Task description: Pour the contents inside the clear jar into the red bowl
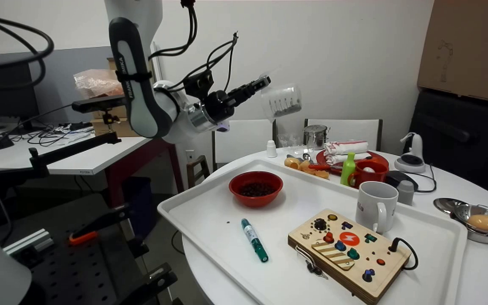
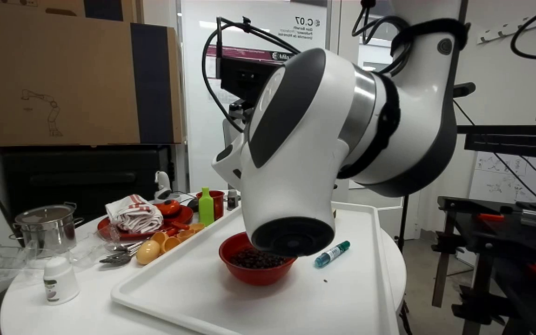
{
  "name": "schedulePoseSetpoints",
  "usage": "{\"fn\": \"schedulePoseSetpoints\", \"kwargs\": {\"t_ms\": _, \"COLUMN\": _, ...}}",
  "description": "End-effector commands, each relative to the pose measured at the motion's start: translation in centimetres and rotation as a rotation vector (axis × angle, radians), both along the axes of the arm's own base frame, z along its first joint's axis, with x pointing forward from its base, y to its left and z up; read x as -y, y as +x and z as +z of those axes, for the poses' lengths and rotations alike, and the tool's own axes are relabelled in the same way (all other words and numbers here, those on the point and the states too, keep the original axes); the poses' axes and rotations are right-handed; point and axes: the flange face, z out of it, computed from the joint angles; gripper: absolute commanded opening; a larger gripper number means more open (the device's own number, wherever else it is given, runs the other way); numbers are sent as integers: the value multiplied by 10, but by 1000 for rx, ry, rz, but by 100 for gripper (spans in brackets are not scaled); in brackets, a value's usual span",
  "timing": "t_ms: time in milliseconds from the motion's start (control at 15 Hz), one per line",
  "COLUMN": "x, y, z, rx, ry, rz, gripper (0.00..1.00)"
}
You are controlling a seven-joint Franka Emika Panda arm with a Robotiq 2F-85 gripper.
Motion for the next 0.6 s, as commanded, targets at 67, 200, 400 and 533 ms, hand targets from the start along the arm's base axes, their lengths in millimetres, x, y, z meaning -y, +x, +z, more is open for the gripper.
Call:
{"fn": "schedulePoseSetpoints", "kwargs": {"t_ms": 67, "x": -7, "y": 0, "z": -5, "rx": 53, "ry": -33, "rz": 15, "gripper": 16}}
{"fn": "schedulePoseSetpoints", "kwargs": {"t_ms": 200, "x": -8, "y": 0, "z": -6, "rx": 70, "ry": -40, "rz": 19, "gripper": 16}}
{"fn": "schedulePoseSetpoints", "kwargs": {"t_ms": 400, "x": -9, "y": 1, "z": -7, "rx": 83, "ry": -45, "rz": 21, "gripper": 16}}
{"fn": "schedulePoseSetpoints", "kwargs": {"t_ms": 533, "x": -10, "y": 2, "z": -7, "rx": 90, "ry": -49, "rz": 23, "gripper": 16}}
